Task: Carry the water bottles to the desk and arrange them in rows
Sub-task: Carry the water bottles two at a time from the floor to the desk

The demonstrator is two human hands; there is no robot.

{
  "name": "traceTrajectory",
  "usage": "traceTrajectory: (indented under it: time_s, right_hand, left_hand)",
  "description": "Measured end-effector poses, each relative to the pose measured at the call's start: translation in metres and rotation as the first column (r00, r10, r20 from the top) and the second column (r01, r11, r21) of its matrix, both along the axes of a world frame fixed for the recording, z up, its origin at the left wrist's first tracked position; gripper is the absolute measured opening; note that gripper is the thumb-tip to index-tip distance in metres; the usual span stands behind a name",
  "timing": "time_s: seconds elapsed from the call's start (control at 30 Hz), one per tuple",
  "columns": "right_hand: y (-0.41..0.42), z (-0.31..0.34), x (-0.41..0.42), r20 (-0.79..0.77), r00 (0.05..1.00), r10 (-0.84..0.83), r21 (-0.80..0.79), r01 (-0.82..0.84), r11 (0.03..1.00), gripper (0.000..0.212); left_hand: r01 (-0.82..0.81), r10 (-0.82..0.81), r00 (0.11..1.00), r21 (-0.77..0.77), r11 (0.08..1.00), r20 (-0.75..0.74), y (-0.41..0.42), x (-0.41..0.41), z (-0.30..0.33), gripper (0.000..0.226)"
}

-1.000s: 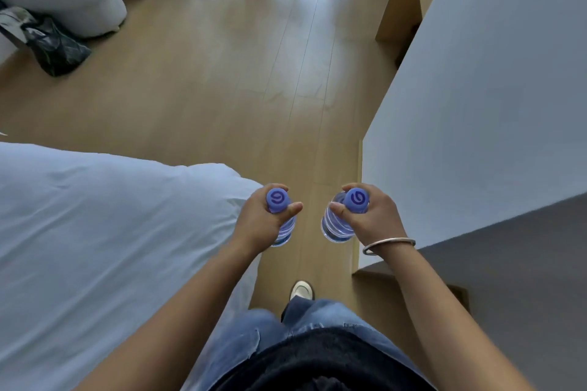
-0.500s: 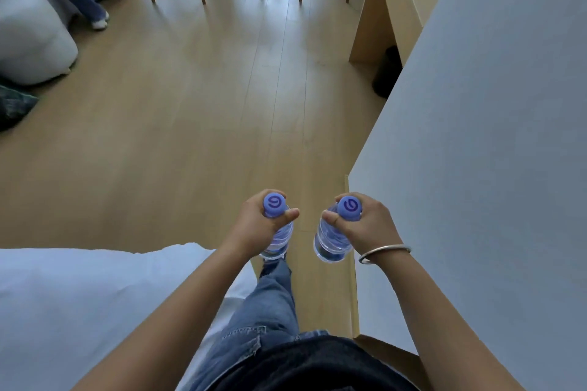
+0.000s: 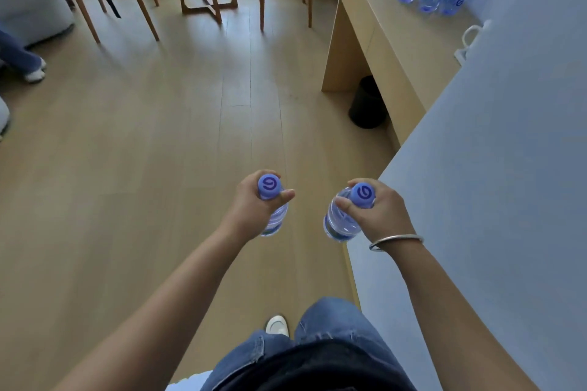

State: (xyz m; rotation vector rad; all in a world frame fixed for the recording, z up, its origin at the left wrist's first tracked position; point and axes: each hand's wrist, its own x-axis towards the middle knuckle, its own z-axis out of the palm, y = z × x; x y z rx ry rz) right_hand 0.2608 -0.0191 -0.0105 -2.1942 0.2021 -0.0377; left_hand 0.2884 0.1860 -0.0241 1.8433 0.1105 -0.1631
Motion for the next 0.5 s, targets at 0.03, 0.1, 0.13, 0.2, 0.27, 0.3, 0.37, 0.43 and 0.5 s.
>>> traceTrajectory:
  time_s: [0.03,0.1,0.13,0.2,0.27,0.3,0.37,0.43,0.5]
  right_hand:
    - [0.000,0.001,0.014,0.005,1.000,-0.007,-0.001,0.007,1.000,0.030]
    - [-0.002,-0.001,0.042,0.007,1.000,-0.022,0.003,0.022,1.000,0.023]
    - [-0.003,-0.003,0.056,0.008,1.000,-0.024,0.002,0.024,1.000,0.021]
    - [-0.005,-0.007,0.083,0.005,1.000,-0.024,-0.006,0.024,1.000,0.020]
    - [-0.008,-0.013,0.113,-0.009,0.999,-0.033,0.002,0.033,0.999,0.020]
    - [-0.011,-0.015,0.129,-0.023,0.999,-0.038,0.009,0.038,0.999,0.020]
    - [-0.018,-0.020,0.167,-0.049,0.998,-0.034,0.008,0.034,0.999,0.020]
    - [-0.027,-0.022,0.207,-0.068,0.998,-0.018,0.004,0.018,1.000,0.020]
    - [-0.037,-0.020,0.249,-0.074,0.997,-0.012,0.022,0.014,1.000,0.020]
  left_hand:
    - [-0.004,0.004,1.000,-0.006,1.000,0.002,0.002,0.013,0.000,0.023]
    - [0.003,-0.003,1.000,-0.006,1.000,-0.019,0.004,0.040,-0.001,0.023]
    - [0.012,-0.012,0.999,0.003,1.000,-0.036,0.004,0.053,-0.003,0.022]
    - [0.034,-0.032,0.997,0.028,0.999,-0.066,0.001,0.077,-0.007,0.021]
    - [0.043,-0.040,0.996,0.036,0.998,-0.077,-0.003,0.104,-0.012,0.021]
    - [0.043,-0.040,0.996,0.036,0.998,-0.083,-0.006,0.119,-0.015,0.021]
    - [0.047,-0.042,0.995,0.047,0.998,-0.092,-0.014,0.152,-0.017,0.024]
    - [0.055,-0.049,0.994,0.061,0.997,-0.093,-0.025,0.188,-0.016,0.026]
    - [0.058,-0.052,0.995,0.066,0.996,-0.089,-0.037,0.227,-0.009,0.026]
